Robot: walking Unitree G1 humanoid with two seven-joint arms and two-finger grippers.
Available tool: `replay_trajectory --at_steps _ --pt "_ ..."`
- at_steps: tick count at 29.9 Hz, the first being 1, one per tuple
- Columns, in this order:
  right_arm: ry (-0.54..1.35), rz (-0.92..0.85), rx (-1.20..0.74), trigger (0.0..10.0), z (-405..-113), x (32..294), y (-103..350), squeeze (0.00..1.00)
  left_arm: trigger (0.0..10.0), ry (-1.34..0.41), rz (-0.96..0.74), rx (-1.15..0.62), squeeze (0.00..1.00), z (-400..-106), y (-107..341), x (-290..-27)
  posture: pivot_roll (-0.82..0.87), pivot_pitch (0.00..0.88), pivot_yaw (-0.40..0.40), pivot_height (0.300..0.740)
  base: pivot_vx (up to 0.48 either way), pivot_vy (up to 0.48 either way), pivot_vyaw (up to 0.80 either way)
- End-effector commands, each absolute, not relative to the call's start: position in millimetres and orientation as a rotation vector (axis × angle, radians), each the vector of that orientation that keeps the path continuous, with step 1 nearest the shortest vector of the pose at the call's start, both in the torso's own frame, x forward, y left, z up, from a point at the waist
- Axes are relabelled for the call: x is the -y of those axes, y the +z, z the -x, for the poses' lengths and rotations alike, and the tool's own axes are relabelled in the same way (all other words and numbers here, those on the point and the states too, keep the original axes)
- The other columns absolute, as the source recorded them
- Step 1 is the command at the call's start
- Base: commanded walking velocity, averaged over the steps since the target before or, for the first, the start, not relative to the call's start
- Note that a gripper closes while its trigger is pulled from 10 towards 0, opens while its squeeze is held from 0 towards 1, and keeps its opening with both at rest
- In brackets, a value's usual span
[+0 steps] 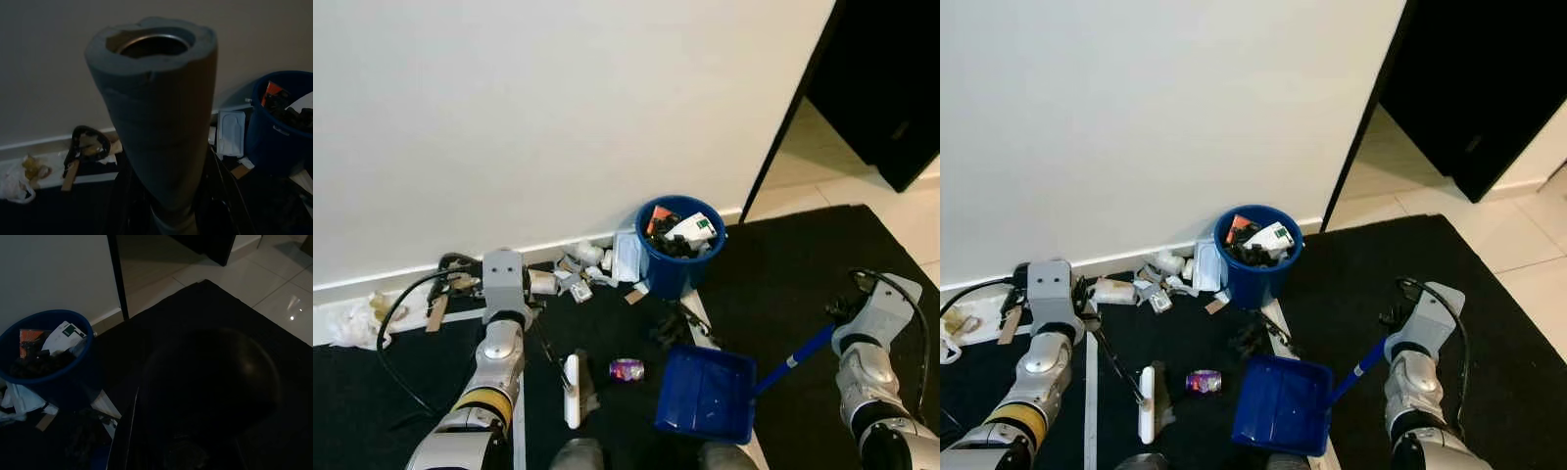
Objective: Sweep floor
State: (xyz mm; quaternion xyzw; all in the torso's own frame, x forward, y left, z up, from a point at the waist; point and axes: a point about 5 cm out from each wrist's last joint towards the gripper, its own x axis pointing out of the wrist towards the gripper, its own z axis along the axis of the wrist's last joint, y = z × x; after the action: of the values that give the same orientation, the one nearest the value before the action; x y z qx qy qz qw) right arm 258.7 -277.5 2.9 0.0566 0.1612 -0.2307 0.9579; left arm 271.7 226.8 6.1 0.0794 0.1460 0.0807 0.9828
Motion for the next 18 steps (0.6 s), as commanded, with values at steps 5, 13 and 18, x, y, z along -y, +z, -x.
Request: replay_trajectory --at_steps 5,13,18 --pt "-0.427 -0.108 -0.326 10.0 -274 277 14 0.0 10.0 0.111 -0.357 -0.403 0.0 -255 -3 -253 0.14 0.138 -0.048 0.74 0.0 0.0 0.0" --pt "-0.296 -0.024 -0.316 10.0 -295 260 26 0.0 10.0 0.07 -0.432 -0.308 0.0 -262 16 -265 0.15 0.229 -0.081 0.74 0.0 0.0 0.0" --pt "-0.2 0.005 -0.304 10.0 -305 242 30 0.0 10.0 0.083 -0.477 -0.2 0.0 -276 41 -270 0.15 0.238 -0.097 0.74 0.0 0.0 0.0"
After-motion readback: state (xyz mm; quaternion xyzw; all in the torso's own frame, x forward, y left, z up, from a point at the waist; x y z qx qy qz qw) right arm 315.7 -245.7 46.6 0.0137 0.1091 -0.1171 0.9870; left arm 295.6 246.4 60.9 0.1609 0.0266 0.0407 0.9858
